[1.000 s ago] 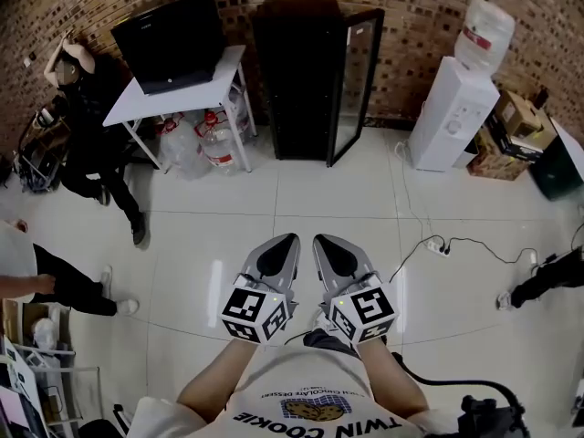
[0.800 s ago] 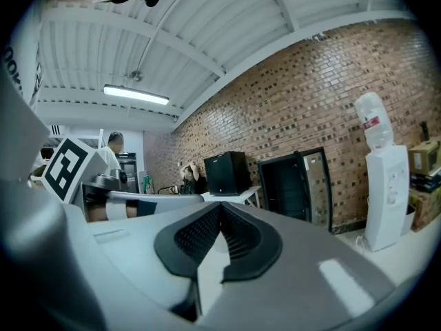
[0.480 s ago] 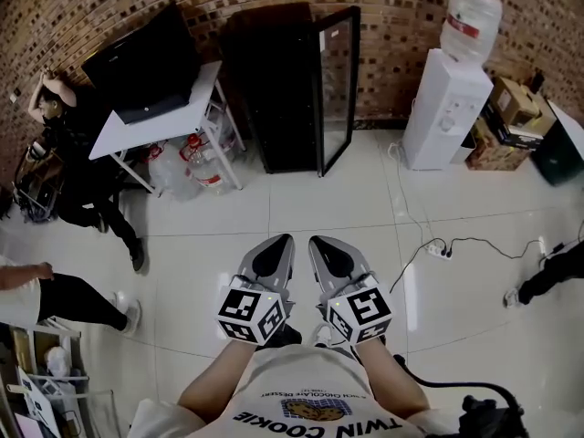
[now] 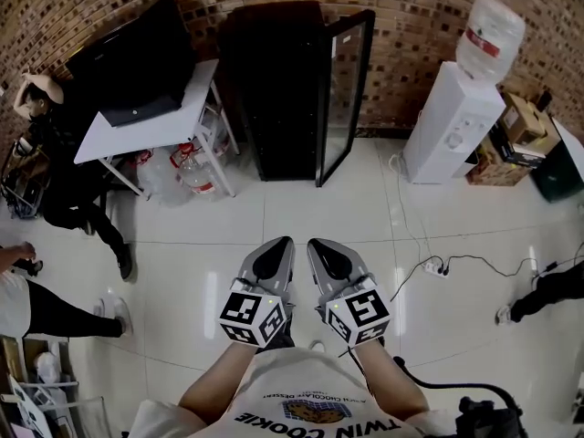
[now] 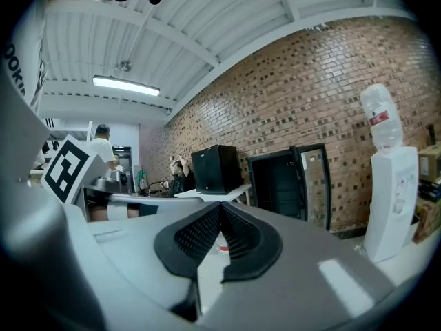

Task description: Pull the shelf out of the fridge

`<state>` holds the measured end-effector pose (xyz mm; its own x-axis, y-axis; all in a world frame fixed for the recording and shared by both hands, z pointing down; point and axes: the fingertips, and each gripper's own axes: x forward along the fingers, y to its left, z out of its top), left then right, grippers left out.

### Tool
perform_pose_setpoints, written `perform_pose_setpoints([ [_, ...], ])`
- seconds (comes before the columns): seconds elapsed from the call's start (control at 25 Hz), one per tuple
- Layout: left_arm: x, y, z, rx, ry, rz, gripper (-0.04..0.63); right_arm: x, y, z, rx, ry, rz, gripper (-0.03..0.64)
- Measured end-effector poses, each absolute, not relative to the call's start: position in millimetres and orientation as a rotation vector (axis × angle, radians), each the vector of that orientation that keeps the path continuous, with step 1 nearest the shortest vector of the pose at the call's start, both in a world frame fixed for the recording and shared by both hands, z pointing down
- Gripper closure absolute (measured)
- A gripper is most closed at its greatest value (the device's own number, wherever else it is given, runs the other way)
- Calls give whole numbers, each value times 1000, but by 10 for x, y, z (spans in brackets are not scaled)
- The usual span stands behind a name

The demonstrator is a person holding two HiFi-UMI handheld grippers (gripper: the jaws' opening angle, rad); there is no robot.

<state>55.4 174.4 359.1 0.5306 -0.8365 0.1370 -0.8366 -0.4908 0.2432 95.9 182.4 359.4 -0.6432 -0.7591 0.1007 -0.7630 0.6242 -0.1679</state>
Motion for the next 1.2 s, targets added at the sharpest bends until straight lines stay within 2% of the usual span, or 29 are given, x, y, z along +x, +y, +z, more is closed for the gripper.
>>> perform_pose_setpoints([
  [0.6, -358, -309, 3494, 2497, -1316, -58, 611, 36, -185, 3480, 1378, -2722, 286, 621],
  [1.2, -723, -1133, 3528, 2488, -1293, -137, 611, -293, -1158, 3642, 1388, -2707, 315, 621],
])
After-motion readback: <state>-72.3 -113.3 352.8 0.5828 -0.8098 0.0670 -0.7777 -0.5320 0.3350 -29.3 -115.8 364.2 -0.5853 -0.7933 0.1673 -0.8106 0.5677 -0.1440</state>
